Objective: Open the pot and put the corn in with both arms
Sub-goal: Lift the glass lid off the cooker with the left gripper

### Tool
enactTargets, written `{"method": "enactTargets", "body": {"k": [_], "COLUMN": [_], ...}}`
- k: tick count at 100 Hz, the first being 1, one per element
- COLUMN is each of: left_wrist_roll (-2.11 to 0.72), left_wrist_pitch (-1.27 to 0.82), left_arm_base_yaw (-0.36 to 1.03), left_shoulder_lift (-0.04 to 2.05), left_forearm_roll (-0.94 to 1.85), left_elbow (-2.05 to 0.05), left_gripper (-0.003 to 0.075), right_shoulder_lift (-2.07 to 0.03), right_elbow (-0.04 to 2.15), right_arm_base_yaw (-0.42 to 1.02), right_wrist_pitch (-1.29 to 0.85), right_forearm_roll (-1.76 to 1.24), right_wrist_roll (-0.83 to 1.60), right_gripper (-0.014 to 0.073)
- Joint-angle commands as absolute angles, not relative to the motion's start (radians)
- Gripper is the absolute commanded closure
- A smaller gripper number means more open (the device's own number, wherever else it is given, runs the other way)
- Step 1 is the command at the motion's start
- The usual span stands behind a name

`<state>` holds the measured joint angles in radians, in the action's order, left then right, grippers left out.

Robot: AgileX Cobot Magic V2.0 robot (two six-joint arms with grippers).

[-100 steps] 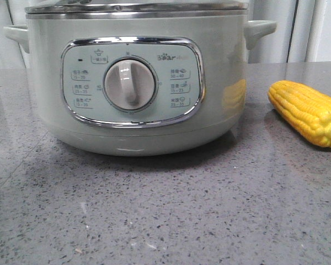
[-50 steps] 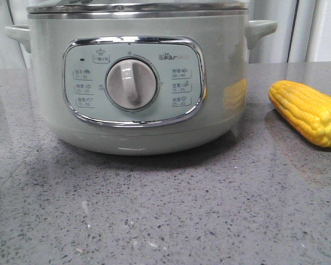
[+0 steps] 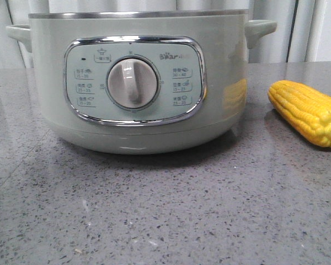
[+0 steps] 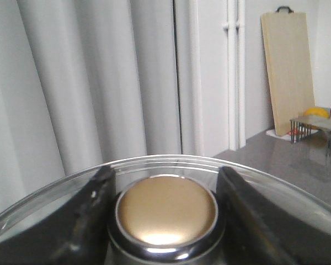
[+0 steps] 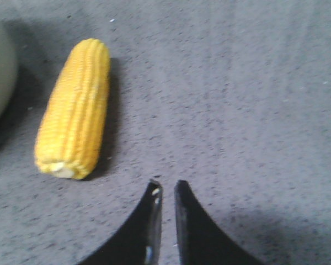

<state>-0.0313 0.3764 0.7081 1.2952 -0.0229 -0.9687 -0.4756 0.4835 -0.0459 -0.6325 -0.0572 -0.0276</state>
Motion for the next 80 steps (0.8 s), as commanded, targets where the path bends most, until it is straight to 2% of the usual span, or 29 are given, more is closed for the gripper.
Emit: {"method": "enactTargets", "body": {"k": [1, 12, 18, 43, 80], "left_wrist_roll": [-0.048, -0.051, -0.053, -0.055, -0.055], "left_wrist_pitch": [0.484, 0.416, 0.376, 0.256, 0.175], "left_arm_base_yaw": [0.712, 0.712, 0.712, 0.712, 0.712], "left_shoulder_lift": [1.196, 1.122, 1.081, 0.950, 0.764], "left_forearm_roll": [-0.019, -0.021, -0.029, -0.088, -0.117], "left_elbow": [-1.018, -1.016, -1.016, -1.007, -0.930], "left_gripper": [0.0741, 0.0741, 0.0741, 0.0741, 0.0741], "right_shoulder_lift": [-0.541, -0.626, -0.680, -0.929, -1.255], "right_elbow": [0.568, 0.632, 0.660, 0.799, 0.966], "right_arm_base_yaw": [-0.020, 0.028, 0.052, 0.145, 0.156], "right_wrist_pitch": [-0.622, -0.655, -0.657, -0.660, -0.739], "right_forearm_roll": [-0.099, -0.116, -0.128, -0.149, -0.209], "right_wrist_roll": [-0.027, -0.027, -0.027, -0.027, -0.027], "right_gripper": [0.0460, 0.0314, 0.0287, 0.0287, 0.0287]}}
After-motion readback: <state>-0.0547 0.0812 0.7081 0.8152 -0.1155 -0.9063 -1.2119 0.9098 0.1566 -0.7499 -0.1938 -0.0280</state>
